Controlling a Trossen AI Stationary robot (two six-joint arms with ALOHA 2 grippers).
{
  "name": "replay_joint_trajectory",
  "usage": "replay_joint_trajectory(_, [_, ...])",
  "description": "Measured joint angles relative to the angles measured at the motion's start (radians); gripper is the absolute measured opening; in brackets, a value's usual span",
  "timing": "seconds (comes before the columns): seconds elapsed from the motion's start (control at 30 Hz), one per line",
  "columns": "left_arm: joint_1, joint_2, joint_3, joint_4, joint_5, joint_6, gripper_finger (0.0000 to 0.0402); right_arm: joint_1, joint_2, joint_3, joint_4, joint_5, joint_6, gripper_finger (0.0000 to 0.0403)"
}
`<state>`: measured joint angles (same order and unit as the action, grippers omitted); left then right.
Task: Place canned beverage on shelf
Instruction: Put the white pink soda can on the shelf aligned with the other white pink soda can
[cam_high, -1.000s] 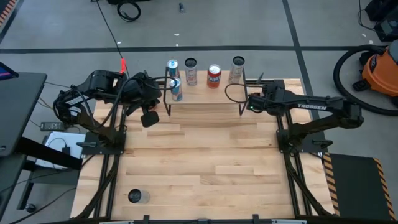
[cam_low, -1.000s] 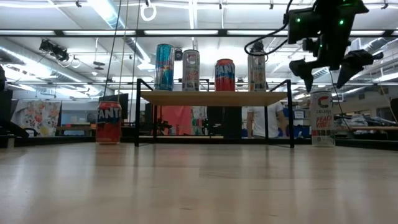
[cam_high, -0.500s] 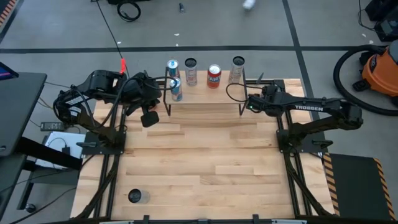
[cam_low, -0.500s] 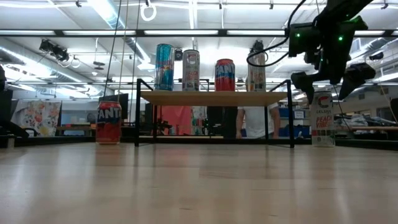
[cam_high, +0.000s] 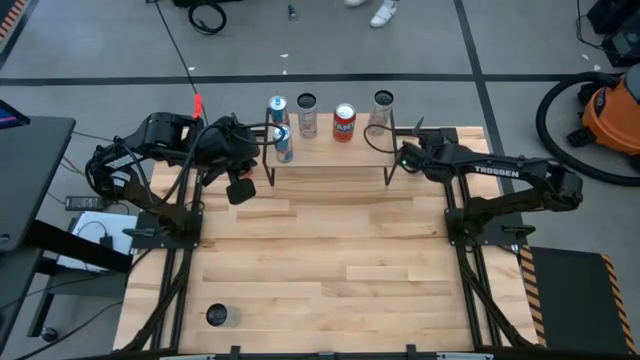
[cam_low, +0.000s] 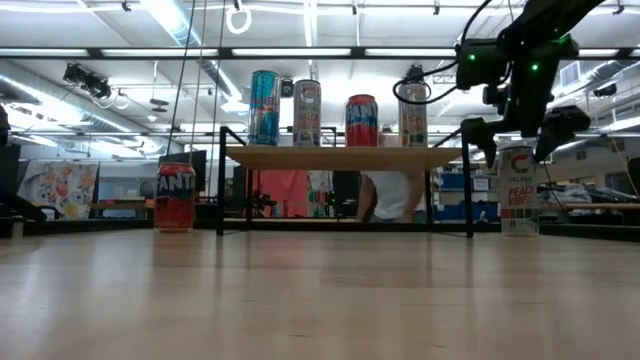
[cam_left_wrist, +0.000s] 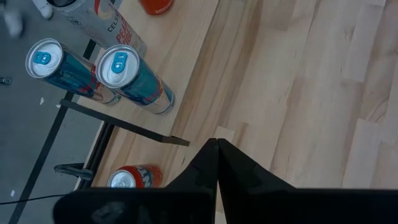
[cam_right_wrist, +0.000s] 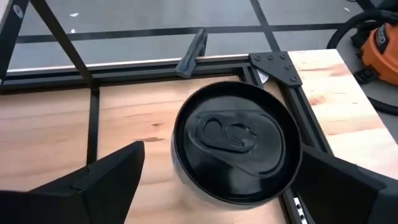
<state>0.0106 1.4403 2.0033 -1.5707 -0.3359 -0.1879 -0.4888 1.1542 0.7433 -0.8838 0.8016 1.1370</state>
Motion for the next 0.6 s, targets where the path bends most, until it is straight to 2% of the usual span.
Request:
replay_joint_trajectory(0.13, [0.0, 0.0, 0.0, 0.0, 0.0, 0.0, 0.0009, -0.026, 0.0, 0.0, 0.009, -0.018, -0.021, 0.0389])
replay_joint_trajectory(0.3, [0.0, 0.0, 0.0, 0.001, 0.0, 0.0, 0.0009, -0.049, 0.0, 0.0, 0.007, -0.047, -0.041, 0.0362])
replay_joint_trajectory(0.6, [0.0, 0.0, 0.0, 0.005, 0.0, 0.0, 0.0009, -0.049, 0.0, 0.001, -0.003, -0.049, -0.049, 0.0267])
